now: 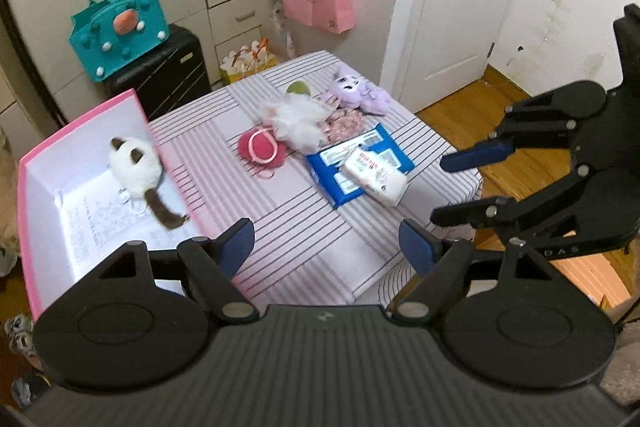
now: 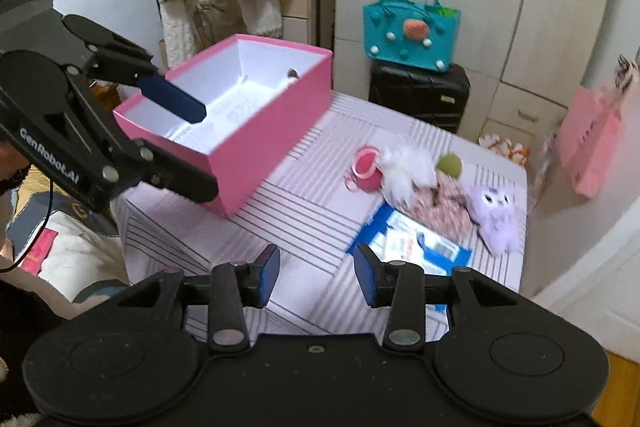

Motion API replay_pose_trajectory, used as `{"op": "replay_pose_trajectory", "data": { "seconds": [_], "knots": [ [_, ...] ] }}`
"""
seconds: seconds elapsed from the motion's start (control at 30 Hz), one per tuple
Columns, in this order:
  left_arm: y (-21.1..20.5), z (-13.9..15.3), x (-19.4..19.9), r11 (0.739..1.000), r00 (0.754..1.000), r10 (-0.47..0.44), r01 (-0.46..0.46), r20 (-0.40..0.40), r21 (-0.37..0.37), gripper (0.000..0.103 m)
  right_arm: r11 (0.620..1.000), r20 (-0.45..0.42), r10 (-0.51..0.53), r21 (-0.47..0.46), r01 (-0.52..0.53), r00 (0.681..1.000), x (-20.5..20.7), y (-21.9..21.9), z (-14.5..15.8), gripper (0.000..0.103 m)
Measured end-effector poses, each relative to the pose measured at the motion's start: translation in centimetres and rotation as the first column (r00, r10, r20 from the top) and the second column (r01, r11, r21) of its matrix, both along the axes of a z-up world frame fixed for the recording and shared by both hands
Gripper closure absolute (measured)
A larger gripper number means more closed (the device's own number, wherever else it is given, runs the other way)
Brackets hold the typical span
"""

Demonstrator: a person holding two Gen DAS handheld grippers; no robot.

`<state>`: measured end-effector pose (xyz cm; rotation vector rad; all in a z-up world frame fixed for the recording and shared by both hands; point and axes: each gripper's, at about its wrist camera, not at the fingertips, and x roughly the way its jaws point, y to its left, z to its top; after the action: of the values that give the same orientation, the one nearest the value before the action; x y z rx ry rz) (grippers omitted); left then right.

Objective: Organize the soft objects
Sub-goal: 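Move the right gripper to the white tissue pack and close on it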

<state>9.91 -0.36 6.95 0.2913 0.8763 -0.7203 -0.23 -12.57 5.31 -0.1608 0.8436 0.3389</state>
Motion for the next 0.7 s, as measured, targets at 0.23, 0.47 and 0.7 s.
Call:
{"op": "replay_pose_trajectory", "data": {
  "seconds": [0.23,0.47,0.7],
  "knots": [
    [-2.5,-2.4,0.5,0.999,1.000,-0.011,0.011,0.000,-0.043,0.024,1.000,-0.032,-0.009,0.002,0.009,0.999,0.5,-2.5,-3.3,0.055],
    [-4.2,-5.4,2.0,0.997,0.999,0.032,-0.031,0.019,-0.066,0.026,1.000,-0.047,-0.007,0.010,0.007,0.999,2.5,-4.3,-6.6,0.053],
    [-6.4,-8.0,4.3,0.995,0.999,0.054,-0.054,0.005,-0.084,0.027,1.000,-0.014,-0.021,0.018,0.022,1.000,4.3,-5.6,-9.4,0.052]
  ]
}}
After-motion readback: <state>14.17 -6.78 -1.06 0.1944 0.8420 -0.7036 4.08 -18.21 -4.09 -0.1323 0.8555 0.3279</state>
